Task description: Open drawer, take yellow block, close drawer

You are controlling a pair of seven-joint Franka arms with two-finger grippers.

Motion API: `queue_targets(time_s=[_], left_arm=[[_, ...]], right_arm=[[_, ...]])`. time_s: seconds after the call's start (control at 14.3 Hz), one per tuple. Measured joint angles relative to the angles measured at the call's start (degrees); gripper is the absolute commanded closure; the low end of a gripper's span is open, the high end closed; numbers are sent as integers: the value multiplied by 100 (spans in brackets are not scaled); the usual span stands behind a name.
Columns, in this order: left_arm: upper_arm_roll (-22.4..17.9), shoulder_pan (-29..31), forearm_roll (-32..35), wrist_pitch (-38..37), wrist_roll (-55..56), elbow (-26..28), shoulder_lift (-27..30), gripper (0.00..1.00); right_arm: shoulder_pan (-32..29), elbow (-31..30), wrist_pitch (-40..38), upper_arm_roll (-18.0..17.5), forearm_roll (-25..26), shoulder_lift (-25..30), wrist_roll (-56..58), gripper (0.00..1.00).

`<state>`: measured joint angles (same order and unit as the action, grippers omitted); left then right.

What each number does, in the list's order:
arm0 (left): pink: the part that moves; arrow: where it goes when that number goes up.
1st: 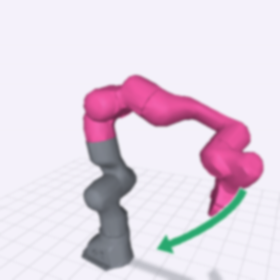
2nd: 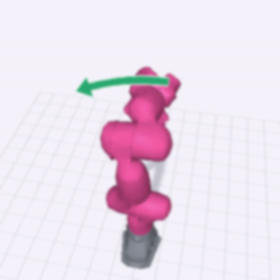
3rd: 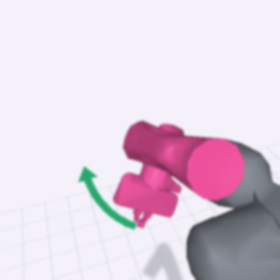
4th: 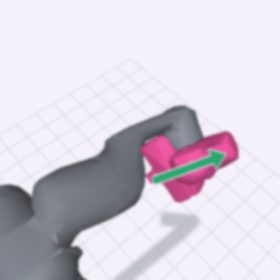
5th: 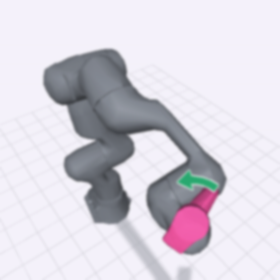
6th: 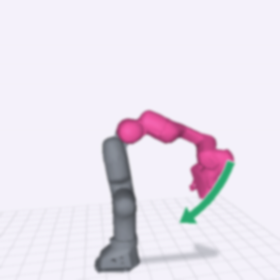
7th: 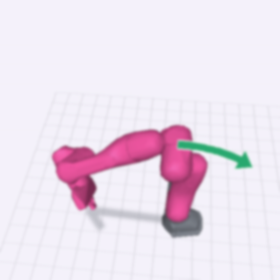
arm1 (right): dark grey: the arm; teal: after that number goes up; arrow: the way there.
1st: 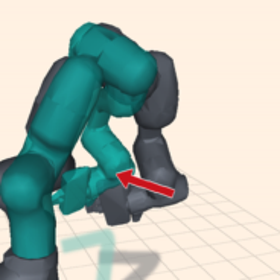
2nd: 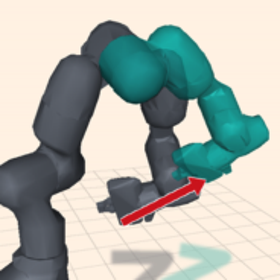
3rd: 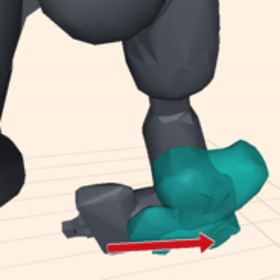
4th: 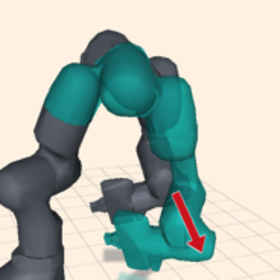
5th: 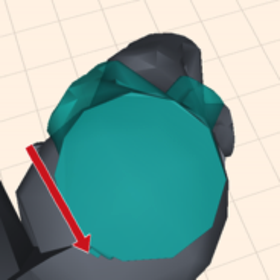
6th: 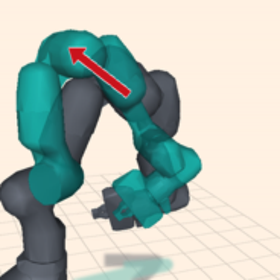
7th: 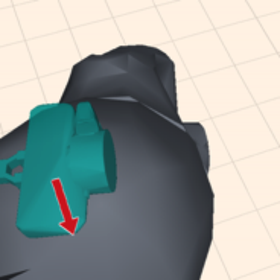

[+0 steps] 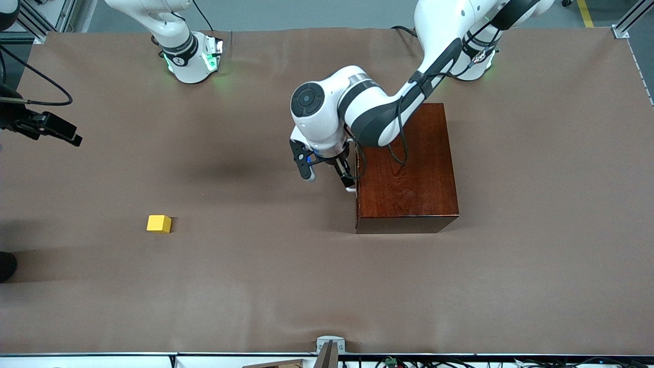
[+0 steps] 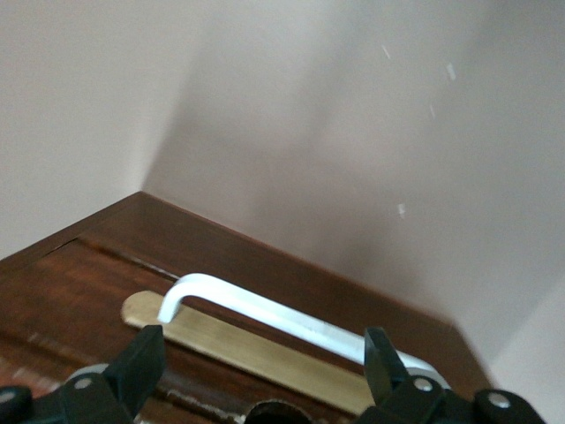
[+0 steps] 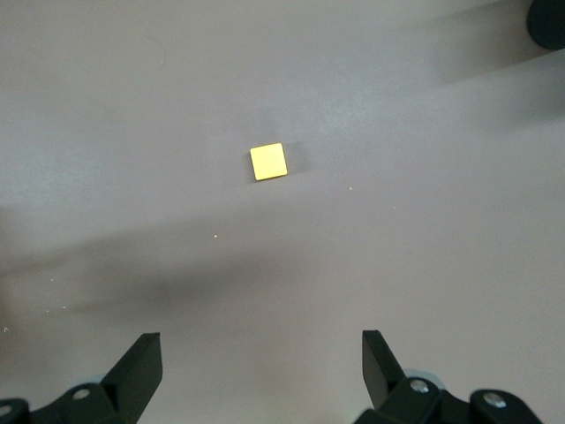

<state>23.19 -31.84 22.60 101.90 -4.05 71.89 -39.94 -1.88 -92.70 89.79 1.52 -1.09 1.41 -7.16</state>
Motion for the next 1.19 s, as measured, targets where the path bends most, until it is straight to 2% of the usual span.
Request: queue_targets(time_s=[0.28, 0.42, 0.56, 0.84, 1.05, 1.19], left_arm=[[-54, 130, -138, 30, 2594, -29, 707, 0], [-97, 479, -438, -303, 3863, -33, 1188, 0], [-105, 1016, -713, -633, 4539, -24, 1623, 0], [-104, 1907, -999, -1389, 4715, 2, 2302, 0], [-105, 2502, -1366, -2084, 4724, 45, 2604, 0], [-117, 3075, -1734, -2298, 4209, 81, 2678, 0]], right_arm=[[2, 6, -41, -53, -5, 0, 11, 0], [2, 7, -147, -64, -6, 0, 14, 0], [2, 7, -181, -68, -6, -1, 15, 0], [0, 8, -195, -67, -5, -3, 10, 0], [-51, 40, -195, -18, -6, -3, 8, 0], [-63, 67, -195, -19, -8, -3, 8, 0]])
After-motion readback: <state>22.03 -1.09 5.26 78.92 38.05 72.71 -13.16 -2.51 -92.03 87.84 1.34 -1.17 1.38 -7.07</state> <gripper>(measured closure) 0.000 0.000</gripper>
